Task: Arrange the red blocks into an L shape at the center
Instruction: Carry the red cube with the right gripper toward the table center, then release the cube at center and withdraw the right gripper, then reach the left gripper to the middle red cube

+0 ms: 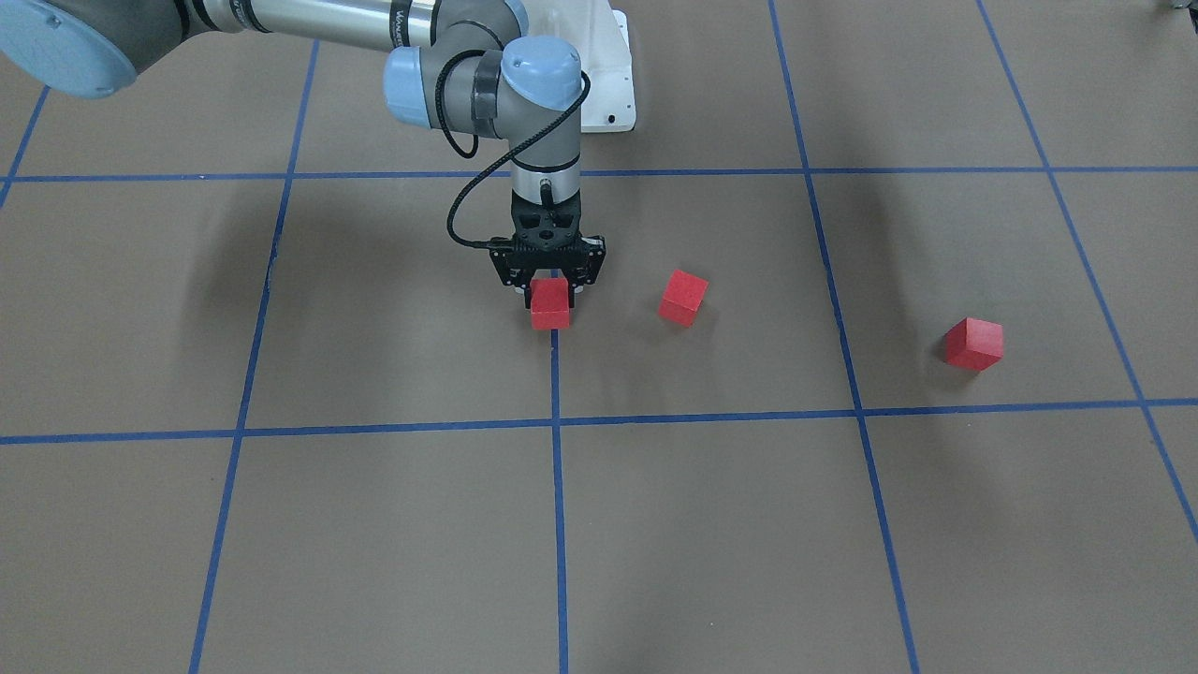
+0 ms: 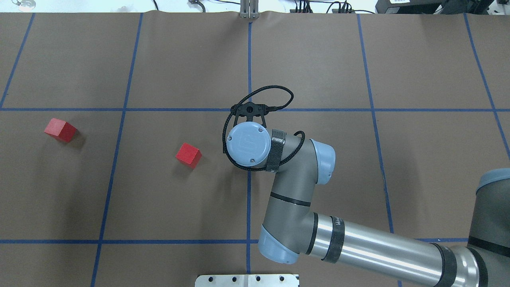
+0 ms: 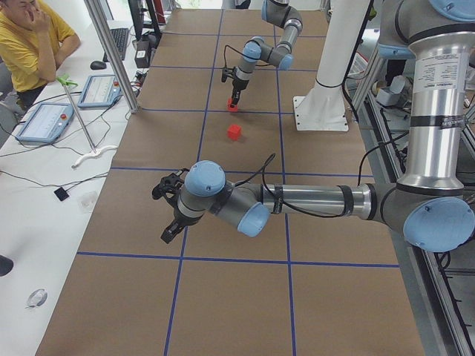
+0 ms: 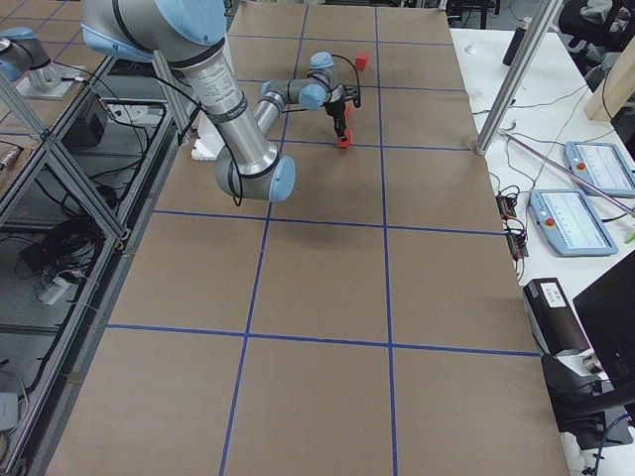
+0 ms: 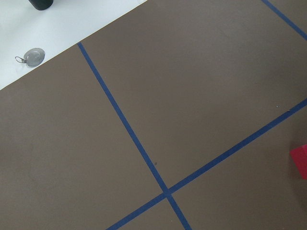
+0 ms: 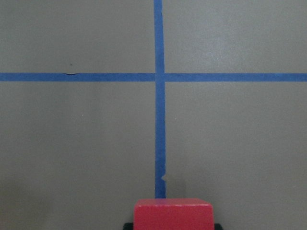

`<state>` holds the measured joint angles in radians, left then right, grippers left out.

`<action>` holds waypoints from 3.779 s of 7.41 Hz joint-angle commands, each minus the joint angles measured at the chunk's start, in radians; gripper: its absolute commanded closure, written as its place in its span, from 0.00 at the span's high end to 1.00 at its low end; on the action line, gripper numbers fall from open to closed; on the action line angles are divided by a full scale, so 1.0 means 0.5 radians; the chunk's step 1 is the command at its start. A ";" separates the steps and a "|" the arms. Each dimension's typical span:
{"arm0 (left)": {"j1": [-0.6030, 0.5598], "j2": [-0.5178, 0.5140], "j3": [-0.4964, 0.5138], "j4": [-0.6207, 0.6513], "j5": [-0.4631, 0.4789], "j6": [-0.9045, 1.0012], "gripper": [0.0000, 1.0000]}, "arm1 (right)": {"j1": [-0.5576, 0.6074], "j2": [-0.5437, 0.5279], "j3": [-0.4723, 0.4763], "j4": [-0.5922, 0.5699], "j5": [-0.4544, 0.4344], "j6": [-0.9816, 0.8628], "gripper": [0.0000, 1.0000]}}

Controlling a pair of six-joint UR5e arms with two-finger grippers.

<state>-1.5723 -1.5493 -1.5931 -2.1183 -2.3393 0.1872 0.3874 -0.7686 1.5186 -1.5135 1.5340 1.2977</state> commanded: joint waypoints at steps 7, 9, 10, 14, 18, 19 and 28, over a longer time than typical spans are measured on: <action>-0.003 0.009 0.008 -0.028 0.000 0.000 1.00 | -0.051 -0.009 -0.003 0.002 -0.003 0.003 1.00; -0.003 0.009 0.008 -0.028 0.000 0.000 1.00 | -0.054 -0.006 0.000 -0.001 -0.003 0.021 1.00; -0.003 0.009 0.005 -0.028 0.000 0.000 1.00 | -0.054 -0.003 0.012 -0.001 0.000 0.018 1.00; 0.000 -0.018 -0.011 -0.253 -0.024 -0.149 1.00 | 0.374 -0.024 0.396 -0.314 0.394 -0.134 1.00; 0.582 -0.101 -0.399 -0.384 -0.120 -1.065 1.00 | 1.126 -0.471 0.522 -0.299 0.953 -1.074 1.00; 0.720 -0.162 -0.425 -0.384 -0.120 -1.244 1.00 | 1.249 -0.585 0.522 -0.287 1.015 -1.308 1.00; 1.886 -0.882 -0.397 0.329 0.932 -1.942 1.00 | 1.962 -1.368 0.494 -0.057 1.396 -2.393 1.00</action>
<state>-0.6741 -1.9271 -1.7943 -2.0545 -1.9440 -0.7727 1.3562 -1.4244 1.7673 -1.5646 2.2238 0.1122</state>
